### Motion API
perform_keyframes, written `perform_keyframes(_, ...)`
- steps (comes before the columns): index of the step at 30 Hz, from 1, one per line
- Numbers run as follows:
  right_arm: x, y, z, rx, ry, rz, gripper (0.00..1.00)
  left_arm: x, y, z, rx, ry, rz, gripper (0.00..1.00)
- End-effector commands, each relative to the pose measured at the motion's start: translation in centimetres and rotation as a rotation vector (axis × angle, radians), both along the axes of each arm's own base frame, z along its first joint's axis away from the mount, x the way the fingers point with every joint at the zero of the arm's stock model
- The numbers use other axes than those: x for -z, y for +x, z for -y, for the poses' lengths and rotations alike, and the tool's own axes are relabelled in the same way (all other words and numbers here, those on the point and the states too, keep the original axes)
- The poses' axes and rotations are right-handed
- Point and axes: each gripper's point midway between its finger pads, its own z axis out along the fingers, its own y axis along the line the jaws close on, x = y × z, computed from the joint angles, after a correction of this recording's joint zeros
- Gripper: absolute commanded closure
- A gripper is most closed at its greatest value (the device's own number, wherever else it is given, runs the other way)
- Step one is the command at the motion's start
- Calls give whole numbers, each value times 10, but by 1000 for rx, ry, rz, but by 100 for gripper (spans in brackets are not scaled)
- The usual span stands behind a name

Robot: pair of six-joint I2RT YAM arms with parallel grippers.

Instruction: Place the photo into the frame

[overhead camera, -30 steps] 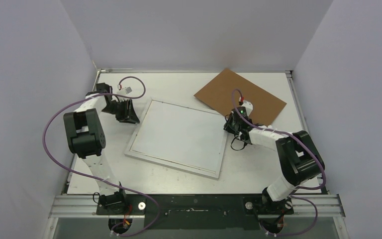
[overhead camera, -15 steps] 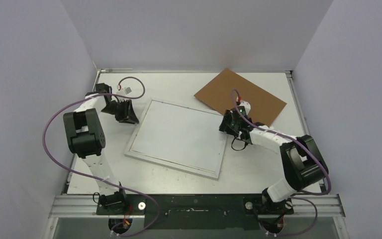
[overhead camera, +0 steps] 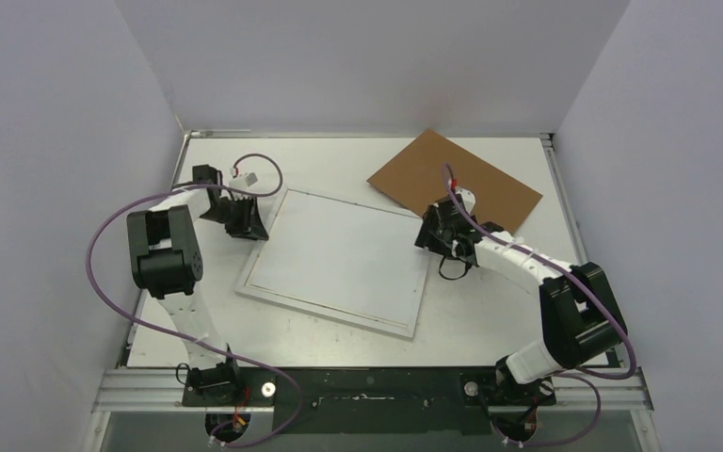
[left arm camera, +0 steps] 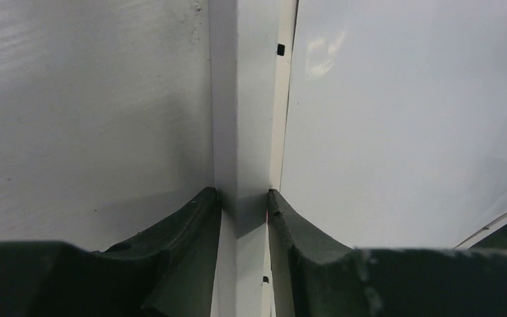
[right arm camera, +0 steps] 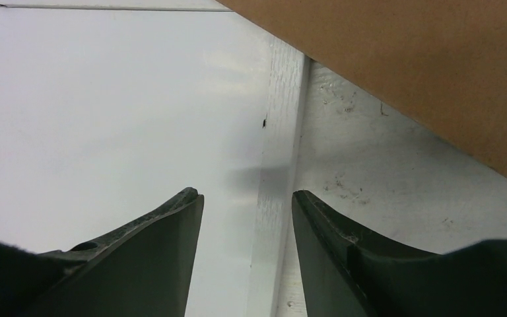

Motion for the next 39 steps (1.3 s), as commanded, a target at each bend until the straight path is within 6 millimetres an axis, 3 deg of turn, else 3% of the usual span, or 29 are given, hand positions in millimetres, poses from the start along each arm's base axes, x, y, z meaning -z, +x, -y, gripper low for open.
perform_keyframes(1, -5, 1, -2, 37, 13, 6, 47, 1, -3, 17, 68, -26, 50, 73)
perform_keyframes(5, -4, -1, 1, 48, 3, 10, 43, -3, -16, 25, 100, -72, 38, 77)
perform_keyframes(10, -26, 2, 9, 85, 18, 44, 36, -10, -24, 29, 112, -96, 34, 78)
perform_keyframes(15, -51, 5, 36, 200, 71, 84, 23, -20, -26, 31, 107, -117, 23, 78)
perform_keyframes(18, -56, 4, 69, 319, 95, 87, 16, -30, -24, 30, 101, -121, 35, 77)
perform_keyframes(22, -49, 1, 130, 508, 189, 111, 12, -39, -21, 29, 94, -125, 45, 72)
perform_keyframes(27, -38, -4, 172, 637, 285, 143, 9, -42, -17, 24, 83, -115, 47, 69)
perform_keyframes(32, -17, -6, 197, 728, 394, 179, 8, -45, -13, 14, 66, -97, 57, 64)
perform_keyframes(39, 17, 7, 191, 739, 561, 210, 11, -55, -6, -5, 31, -74, 71, 56)
